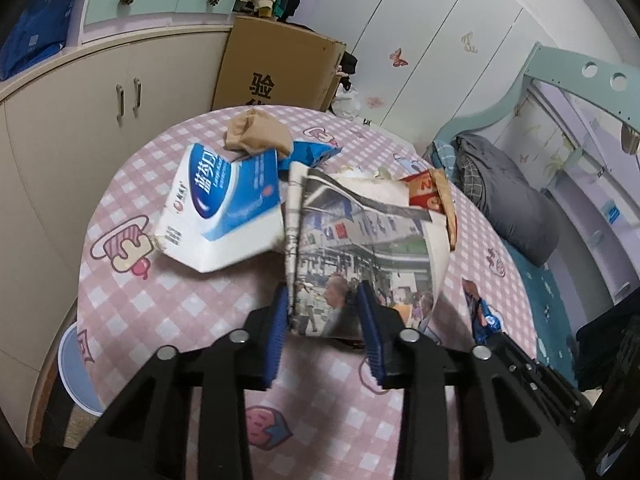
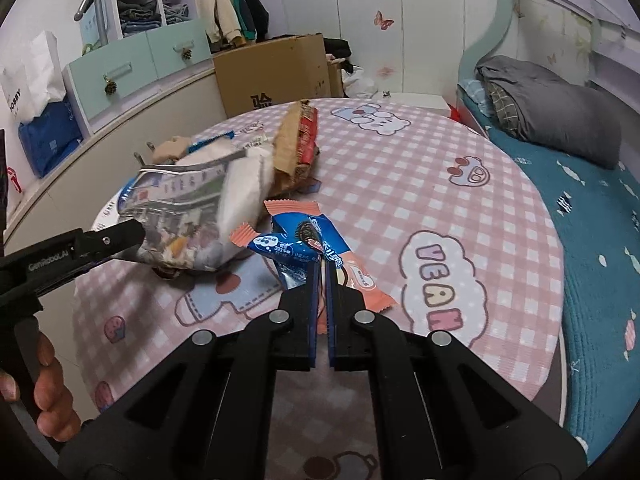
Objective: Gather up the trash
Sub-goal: 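Grasp the blue-orange snack wrapper with the right tool while the left tool grasps the newspaper, then carry the newspaper and wrapper with both tools over the light-blue bin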
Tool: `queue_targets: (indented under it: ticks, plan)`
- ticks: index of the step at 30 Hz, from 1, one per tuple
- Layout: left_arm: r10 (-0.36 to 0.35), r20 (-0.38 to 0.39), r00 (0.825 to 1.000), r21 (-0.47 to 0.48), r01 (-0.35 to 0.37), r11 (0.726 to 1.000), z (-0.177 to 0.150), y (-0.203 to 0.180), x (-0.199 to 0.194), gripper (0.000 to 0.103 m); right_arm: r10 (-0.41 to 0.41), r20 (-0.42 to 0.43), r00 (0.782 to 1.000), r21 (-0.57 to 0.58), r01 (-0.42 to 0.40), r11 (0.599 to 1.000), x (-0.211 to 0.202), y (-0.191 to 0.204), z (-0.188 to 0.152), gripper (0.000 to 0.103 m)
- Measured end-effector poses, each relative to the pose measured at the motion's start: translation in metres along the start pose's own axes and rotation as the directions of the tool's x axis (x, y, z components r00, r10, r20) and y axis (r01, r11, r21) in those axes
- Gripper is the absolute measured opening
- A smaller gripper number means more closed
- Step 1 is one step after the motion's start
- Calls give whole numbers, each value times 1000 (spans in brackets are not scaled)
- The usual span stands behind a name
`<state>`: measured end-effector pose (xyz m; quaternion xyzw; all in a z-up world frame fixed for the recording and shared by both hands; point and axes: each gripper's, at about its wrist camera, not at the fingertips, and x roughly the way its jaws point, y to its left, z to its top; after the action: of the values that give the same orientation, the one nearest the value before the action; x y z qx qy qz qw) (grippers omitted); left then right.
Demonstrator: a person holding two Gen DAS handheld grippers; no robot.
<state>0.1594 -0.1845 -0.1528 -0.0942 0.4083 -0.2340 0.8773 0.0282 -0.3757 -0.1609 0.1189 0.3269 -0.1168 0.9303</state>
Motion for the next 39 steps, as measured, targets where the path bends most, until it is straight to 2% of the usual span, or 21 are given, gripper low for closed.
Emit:
queue_targets:
  ticks: [2, 5, 11, 13, 17, 20, 24, 29, 32, 39]
  plan:
    - [-7, -4, 1000, 4, 7, 1000, 1, 0, 1, 30, 19, 1, 1000, 3, -19, 1000, 1, 3, 0, 4]
    - [-25, -50, 998, -20, 24, 1000, 2, 3, 10, 31, 25, 7, 1000, 1, -25, 1000, 2, 7, 0, 4]
    - [-39, -36, 999, -16, 39, 999, -4, 1, 11, 30, 43, -6, 999, -23, -43, 999, 12, 19, 2, 4]
    - [-45, -18, 999, -10, 44, 999, -4, 0, 7, 22, 46, -10, 999, -26, -46, 999, 14, 19, 0, 4]
    - [-72, 16, 997, 19, 71, 997, -3, -2, -7, 15, 39, -5, 999, -29, -39, 999, 12, 22, 1, 4]
    - [-118, 44, 992, 41, 116, 992, -5, -8, -18, 10, 29, 7, 1000, -33, -28, 999, 8, 23, 2, 4]
    - [-207, 95, 974, 96, 198, 976, -7, -25, -38, 6, 1, 35, 999, -28, 0, 1000, -5, 19, 4, 4]
    - [-258, 129, 957, 153, 238, 959, -12, -48, -55, 4, -35, 89, 995, -8, 36, 999, -30, 10, 9, 4]
    - [-301, 154, 941, 172, 274, 946, -15, -60, -69, 4, -42, 125, 991, -4, 43, 999, -47, 8, 11, 4]
    - [-331, 220, 918, 187, 293, 938, -18, -60, -113, 4, -23, 195, 980, -23, 28, 999, -86, 19, 17, 4]
